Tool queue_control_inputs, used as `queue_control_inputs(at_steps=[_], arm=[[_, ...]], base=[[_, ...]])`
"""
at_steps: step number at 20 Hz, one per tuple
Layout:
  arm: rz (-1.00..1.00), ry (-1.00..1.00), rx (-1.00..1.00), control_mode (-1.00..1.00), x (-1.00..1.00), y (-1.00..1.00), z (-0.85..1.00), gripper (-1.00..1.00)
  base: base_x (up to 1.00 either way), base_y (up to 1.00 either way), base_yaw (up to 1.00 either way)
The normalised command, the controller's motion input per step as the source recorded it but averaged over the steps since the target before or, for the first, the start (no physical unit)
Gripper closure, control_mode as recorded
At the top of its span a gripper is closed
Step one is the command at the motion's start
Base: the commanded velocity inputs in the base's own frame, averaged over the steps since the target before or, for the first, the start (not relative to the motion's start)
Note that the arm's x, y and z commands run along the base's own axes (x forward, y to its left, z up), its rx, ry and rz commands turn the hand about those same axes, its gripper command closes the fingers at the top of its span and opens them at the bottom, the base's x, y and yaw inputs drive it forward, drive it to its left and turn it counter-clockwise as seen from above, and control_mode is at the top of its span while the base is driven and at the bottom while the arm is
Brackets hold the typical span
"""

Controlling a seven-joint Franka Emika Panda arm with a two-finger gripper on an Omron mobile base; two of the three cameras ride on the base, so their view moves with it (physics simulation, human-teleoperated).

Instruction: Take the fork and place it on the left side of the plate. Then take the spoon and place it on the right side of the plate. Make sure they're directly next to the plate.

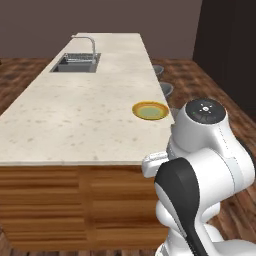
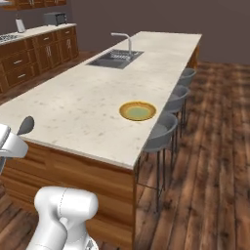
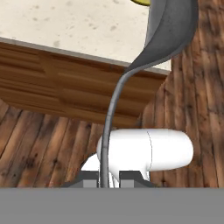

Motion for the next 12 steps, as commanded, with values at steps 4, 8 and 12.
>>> queue_control_inputs(at_steps=[4, 8, 12], arm=[[0.00, 0.00, 0.00, 1.00, 0.00, 0.00, 0.00, 1.00], [0.00, 0.00, 0.00, 1.00, 0.00, 0.00, 0.00, 1.00], [0.00, 0.00, 0.00, 1.00, 0.00, 0.00, 0.00, 1.00]], base=[[0.13, -1.00, 0.00], [0.24, -1.00, 0.00], [0.40, -1.00, 0.03]])
